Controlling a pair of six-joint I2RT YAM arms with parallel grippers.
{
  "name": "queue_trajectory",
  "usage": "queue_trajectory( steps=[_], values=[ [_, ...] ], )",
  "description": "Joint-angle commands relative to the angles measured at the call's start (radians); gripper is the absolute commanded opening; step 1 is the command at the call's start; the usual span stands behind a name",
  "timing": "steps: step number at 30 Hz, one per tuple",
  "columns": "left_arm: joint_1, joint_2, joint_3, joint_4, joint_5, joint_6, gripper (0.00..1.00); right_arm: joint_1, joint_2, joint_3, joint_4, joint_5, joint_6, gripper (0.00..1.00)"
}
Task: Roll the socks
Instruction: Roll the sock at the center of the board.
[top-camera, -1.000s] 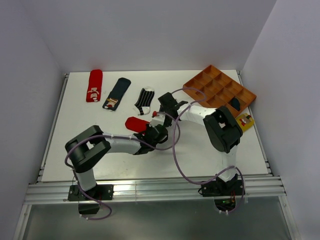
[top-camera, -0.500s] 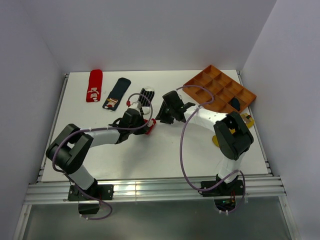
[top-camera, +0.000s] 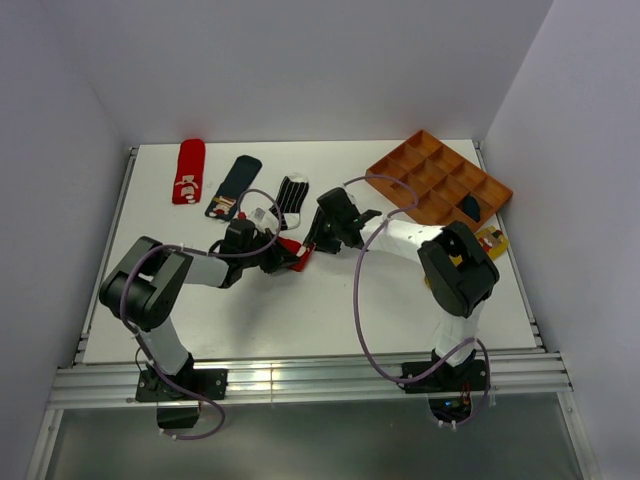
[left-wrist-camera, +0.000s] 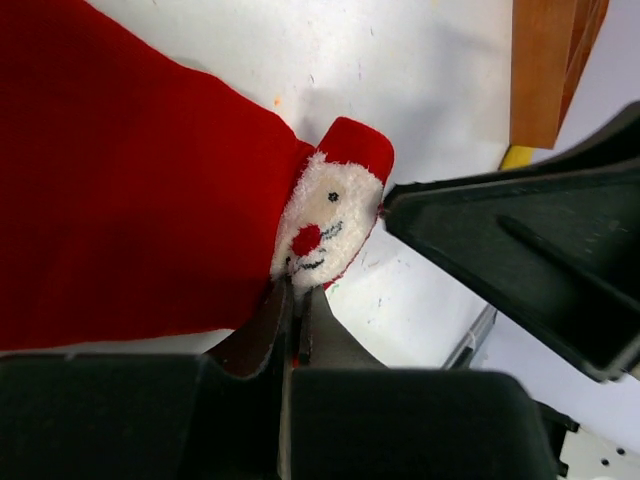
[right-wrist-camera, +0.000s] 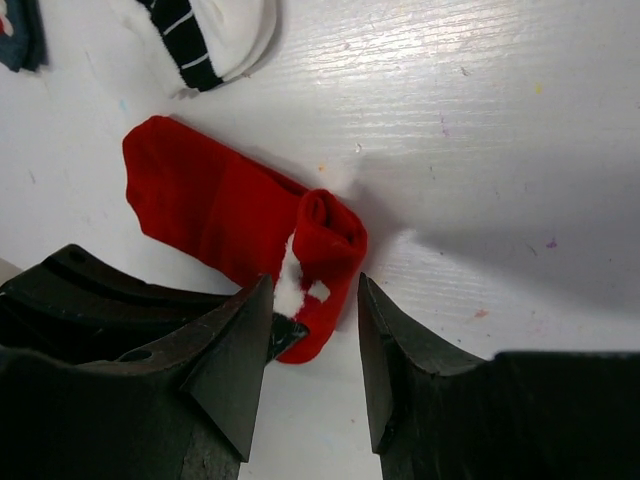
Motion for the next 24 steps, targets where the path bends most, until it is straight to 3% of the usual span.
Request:
queue_trajectory(
  steps=[1,24],
  values=[
    [0.003,0.031,-0.022,-0.006,0.062,-0.040,0.01,0.009,0.025,0.036,0.027,0.021,0.007,0.47],
    [0.037,0.131,-0.088,0.181,0.134,-0.260,0.01,0.039,0.102,0.041,0.026,0.021,0.022,0.47]
  ],
)
